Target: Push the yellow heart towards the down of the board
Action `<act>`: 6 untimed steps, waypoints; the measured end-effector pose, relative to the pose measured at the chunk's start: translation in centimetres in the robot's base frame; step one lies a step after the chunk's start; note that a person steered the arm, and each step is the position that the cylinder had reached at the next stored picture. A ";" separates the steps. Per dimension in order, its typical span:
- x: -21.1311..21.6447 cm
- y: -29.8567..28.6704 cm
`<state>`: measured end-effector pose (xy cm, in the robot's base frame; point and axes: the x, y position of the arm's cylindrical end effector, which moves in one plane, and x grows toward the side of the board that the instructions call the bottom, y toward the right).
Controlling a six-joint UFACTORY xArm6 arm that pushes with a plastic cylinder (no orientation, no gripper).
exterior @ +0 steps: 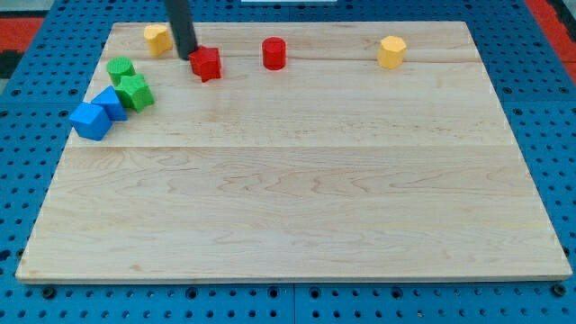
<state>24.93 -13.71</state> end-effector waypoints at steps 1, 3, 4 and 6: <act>-0.8 0.5; -5.8 -2.7; -3.9 -8.6; -2.0 -2.6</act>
